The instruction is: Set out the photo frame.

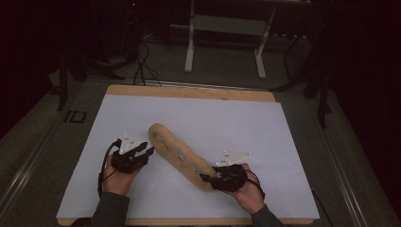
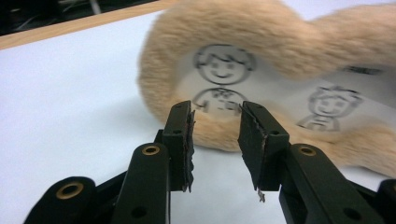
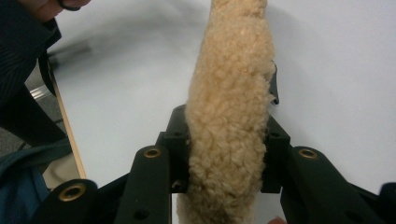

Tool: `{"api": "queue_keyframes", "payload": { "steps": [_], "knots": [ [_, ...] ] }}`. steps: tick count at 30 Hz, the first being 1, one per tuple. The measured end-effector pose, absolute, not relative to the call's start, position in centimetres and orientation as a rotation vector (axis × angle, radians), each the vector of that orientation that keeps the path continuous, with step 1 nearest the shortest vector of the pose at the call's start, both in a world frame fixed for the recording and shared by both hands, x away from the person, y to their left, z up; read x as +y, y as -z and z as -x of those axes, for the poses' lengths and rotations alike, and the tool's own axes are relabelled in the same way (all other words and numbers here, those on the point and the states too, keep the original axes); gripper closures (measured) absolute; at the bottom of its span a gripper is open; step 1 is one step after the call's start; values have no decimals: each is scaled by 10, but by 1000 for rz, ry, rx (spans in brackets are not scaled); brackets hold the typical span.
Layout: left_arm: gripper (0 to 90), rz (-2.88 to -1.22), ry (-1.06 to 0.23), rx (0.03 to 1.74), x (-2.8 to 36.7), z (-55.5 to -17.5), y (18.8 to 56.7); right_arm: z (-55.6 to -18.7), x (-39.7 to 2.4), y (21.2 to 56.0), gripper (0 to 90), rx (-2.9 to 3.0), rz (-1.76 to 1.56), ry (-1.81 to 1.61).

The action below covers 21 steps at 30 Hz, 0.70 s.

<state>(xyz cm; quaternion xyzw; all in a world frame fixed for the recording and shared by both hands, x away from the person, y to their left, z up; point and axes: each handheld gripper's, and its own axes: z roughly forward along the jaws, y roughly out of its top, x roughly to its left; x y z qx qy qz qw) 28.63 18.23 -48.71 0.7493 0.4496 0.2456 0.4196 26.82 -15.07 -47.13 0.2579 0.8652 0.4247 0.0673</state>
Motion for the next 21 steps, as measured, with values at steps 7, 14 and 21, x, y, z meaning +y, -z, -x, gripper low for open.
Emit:
{"api": "queue_keyframes", "payload": {
  "steps": [7, 14, 21],
  "knots": [
    [592, -1889, -686, 1162, 186, -298, 494, -268, -151, 471, 647, 2614, -758, -1280],
    [554, -1902, -721, 1164, 185, -305, 499, -268, -152, 471, 652, 2628, -720, -1277],
    [567, -1878, -708, 1177, 189, -315, 502, -266, -151, 470, 652, 2640, -666, -1260]
  ]
}}
